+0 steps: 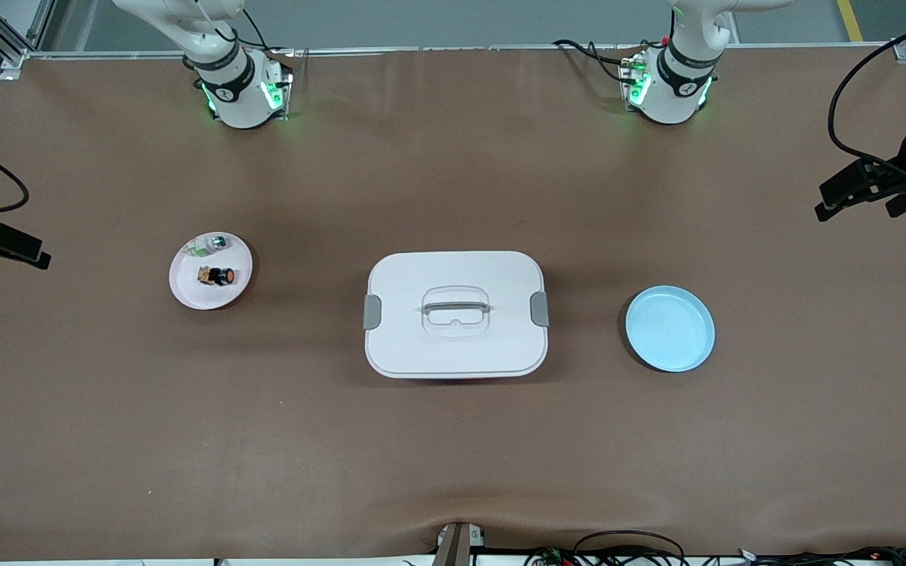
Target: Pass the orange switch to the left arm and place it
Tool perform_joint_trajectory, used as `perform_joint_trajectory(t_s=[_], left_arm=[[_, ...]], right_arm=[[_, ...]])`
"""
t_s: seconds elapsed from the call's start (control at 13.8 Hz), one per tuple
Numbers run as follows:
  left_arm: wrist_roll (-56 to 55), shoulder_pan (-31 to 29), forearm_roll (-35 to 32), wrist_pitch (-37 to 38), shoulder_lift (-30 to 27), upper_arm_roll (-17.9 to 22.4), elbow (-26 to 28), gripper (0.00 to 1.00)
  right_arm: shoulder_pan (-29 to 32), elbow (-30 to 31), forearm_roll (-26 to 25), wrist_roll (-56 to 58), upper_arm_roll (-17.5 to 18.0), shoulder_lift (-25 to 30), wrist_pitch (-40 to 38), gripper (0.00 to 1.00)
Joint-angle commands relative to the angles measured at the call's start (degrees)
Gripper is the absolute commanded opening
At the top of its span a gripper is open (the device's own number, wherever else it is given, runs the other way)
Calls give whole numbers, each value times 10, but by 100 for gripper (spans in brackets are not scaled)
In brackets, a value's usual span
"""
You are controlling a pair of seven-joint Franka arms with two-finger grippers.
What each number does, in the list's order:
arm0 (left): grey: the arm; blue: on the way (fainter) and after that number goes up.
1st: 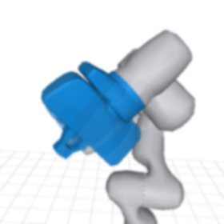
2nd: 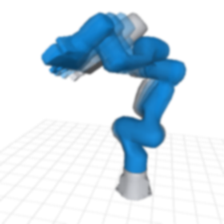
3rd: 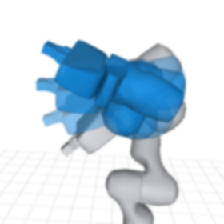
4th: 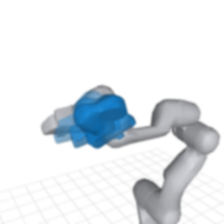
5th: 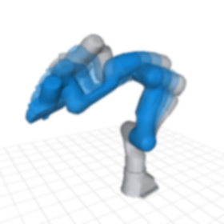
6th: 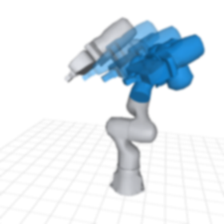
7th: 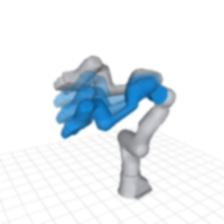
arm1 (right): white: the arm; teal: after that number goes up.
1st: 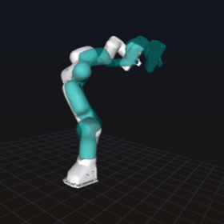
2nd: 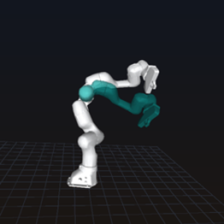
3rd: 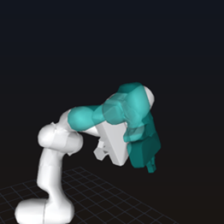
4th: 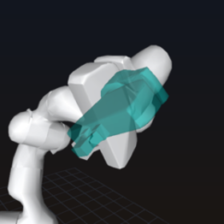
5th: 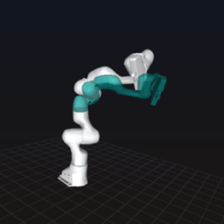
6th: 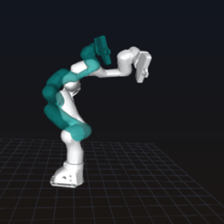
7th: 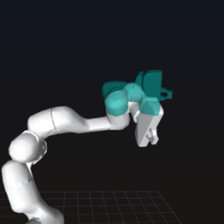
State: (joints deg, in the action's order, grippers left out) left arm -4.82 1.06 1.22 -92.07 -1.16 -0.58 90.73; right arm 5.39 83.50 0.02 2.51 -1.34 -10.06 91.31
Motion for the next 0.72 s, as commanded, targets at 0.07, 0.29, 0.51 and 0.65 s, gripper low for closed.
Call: perform_joint_trajectory(t_s=[0.07,0.29,0.51,0.65], left_arm=[[-4,0,-5,11,7,-3,-16,100],[-3,-2,-5,11,7,-3,-16,100],[-4,-2,-5,11,7,-3,-16,100],[-3,-3,-5,11,7,-3,-16,100]], right_arm=[[12,-11,-2,-6,4,-33,0,100],[16,-9,1,-7,4,-56,-1,100],[20,-5,-8,-7,4,-66,-4,100],[22,20,3,-15,4,-66,5,100]])
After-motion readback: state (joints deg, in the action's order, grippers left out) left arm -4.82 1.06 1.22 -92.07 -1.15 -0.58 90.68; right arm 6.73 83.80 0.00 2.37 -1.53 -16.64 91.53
